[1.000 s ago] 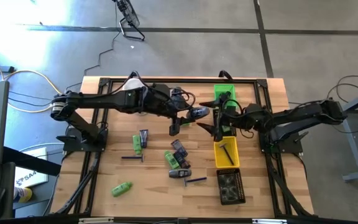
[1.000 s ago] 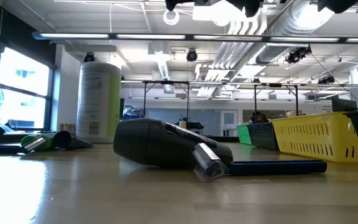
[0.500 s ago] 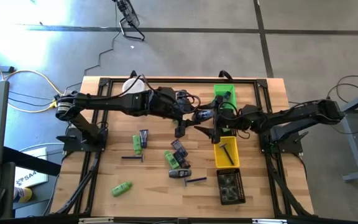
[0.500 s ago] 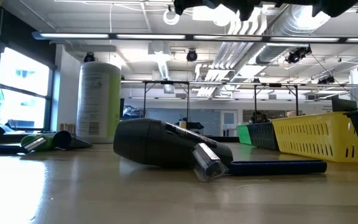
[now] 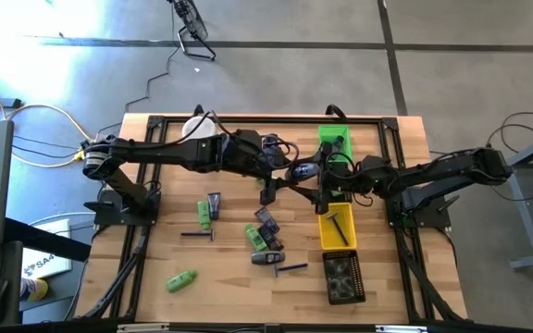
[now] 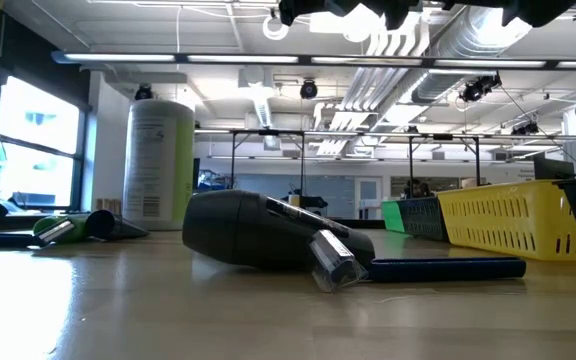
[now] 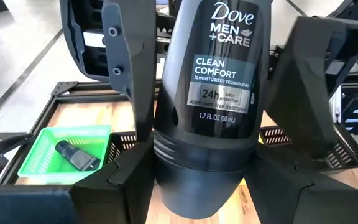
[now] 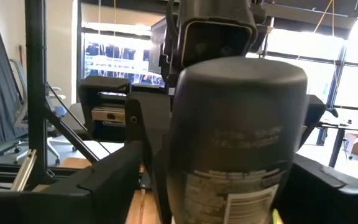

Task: Pick & Place Travel size toiletries
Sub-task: Put the gray deodorant into the bottom black basket

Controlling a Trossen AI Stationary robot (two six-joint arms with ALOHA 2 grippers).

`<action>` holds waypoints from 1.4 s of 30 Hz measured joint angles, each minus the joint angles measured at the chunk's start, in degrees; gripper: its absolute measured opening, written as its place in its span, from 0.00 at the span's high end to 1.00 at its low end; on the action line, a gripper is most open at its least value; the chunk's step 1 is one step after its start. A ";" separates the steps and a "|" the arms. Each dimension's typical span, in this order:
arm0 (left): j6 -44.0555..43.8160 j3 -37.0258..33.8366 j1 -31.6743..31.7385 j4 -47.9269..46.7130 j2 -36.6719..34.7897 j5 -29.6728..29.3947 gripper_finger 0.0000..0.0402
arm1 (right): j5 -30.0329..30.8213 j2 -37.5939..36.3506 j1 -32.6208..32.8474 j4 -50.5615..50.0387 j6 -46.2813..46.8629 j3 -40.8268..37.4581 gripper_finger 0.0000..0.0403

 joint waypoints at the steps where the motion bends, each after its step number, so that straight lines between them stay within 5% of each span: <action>1: 0.00 0.00 0.00 0.00 0.00 -0.11 0.49 | 0.11 0.00 0.00 0.00 -0.02 0.00 0.28; 12: -0.11 0.00 -0.02 -0.02 0.00 -0.51 0.46 | 0.37 0.00 -0.02 0.00 -1.03 0.00 0.50; 22: 0.18 0.00 -0.02 0.42 -0.02 -0.60 0.42 | 0.18 0.00 0.00 0.00 -1.73 0.00 0.42; 28: 0.54 0.00 0.02 0.59 -0.04 -0.60 0.42 | 0.18 -0.02 0.00 0.00 -1.75 0.00 0.51; 42: 0.61 0.00 0.07 0.83 -0.07 -0.91 0.42 | 1.41 -0.04 0.07 0.02 -1.64 0.00 0.50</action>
